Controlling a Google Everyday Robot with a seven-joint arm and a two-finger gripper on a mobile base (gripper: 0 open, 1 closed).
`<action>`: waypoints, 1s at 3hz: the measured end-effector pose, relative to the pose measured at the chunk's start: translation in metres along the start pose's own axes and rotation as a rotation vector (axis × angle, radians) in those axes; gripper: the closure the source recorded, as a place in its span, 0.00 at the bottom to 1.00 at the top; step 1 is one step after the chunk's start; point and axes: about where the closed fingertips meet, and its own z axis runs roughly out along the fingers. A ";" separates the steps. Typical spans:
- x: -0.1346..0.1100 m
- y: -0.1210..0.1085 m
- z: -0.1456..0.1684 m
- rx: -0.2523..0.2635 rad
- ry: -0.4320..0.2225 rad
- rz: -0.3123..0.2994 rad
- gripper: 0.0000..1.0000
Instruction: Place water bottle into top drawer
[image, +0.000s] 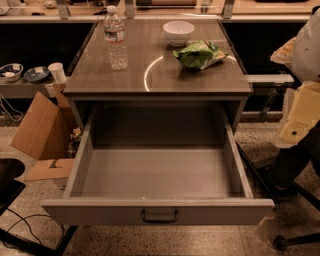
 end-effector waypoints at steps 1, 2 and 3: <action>0.000 0.000 0.000 0.000 0.000 0.000 0.00; -0.009 -0.020 0.008 0.046 -0.074 -0.007 0.00; -0.042 -0.068 0.023 0.110 -0.252 0.019 0.00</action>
Offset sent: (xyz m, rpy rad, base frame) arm 0.0871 0.0137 -0.0016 0.2201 -0.2338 0.0626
